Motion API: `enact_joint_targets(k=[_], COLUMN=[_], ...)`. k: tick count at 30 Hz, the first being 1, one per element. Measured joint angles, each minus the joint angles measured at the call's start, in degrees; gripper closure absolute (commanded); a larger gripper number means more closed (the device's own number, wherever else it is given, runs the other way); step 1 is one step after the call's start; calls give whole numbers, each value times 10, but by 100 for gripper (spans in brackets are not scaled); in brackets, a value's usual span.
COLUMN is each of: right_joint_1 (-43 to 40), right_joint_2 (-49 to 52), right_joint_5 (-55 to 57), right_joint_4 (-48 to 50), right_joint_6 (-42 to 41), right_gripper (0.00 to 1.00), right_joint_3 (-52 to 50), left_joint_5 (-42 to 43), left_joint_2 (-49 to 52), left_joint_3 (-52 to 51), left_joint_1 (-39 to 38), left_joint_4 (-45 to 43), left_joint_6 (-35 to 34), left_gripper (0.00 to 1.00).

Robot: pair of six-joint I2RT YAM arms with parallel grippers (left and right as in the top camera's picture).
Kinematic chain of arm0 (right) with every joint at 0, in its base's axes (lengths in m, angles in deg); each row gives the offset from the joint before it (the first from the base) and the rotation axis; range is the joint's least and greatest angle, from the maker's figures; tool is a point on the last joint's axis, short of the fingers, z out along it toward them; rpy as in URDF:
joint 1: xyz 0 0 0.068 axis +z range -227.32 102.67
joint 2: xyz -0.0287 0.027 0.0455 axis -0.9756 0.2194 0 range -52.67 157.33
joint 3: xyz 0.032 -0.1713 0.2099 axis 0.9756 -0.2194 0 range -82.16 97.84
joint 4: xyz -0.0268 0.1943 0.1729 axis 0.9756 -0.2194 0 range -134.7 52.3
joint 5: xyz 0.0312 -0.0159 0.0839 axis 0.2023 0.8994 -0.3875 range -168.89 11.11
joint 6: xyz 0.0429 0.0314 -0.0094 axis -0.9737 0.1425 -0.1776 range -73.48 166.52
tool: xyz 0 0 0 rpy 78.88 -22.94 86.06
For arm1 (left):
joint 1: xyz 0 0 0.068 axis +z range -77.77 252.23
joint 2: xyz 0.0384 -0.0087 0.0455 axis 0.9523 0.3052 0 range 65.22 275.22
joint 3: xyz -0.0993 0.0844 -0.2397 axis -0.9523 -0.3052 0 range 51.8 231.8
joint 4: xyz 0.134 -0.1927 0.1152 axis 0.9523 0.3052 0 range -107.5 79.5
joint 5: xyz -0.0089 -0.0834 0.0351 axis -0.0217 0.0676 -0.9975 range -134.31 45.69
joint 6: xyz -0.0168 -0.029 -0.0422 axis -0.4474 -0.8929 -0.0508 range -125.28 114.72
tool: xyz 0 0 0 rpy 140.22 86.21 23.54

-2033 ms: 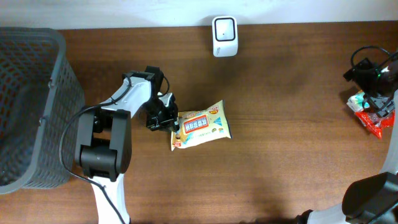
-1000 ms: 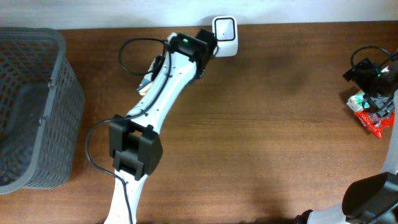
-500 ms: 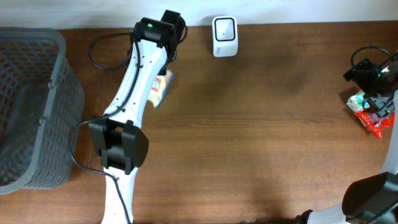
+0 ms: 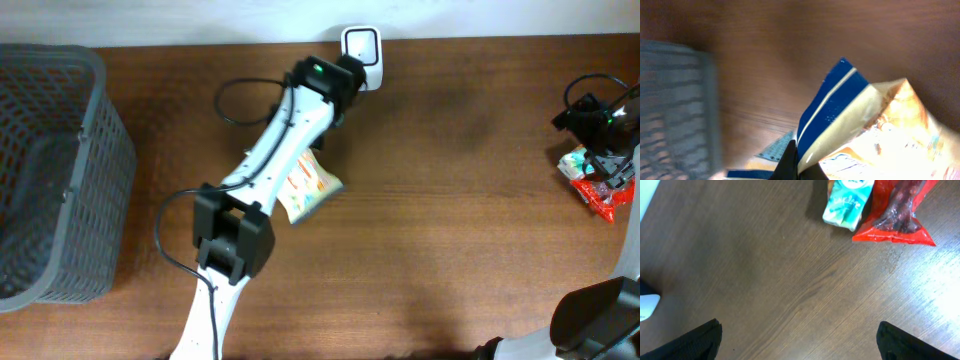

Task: Scan the item barcode
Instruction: 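Hold the yellow bag up in front of the white scanner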

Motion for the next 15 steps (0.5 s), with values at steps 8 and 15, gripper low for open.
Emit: enact_joint_targets(k=[8,15], right_joint_1=[0,0], right_joint_2=[0,0], right_joint_5=[0,0], right_joint_4=[0,0], right_joint_6=[1,0], right_gripper=[1,1], right_joint_3=[0,0], left_joint_5=[-125,-10], left_joint_2=[0,2], left_joint_3=[105,32], left_joint_1=[152,98], left_joint_4=[26,-1], left_joint_6=[-3,-5], left_gripper=[100,100])
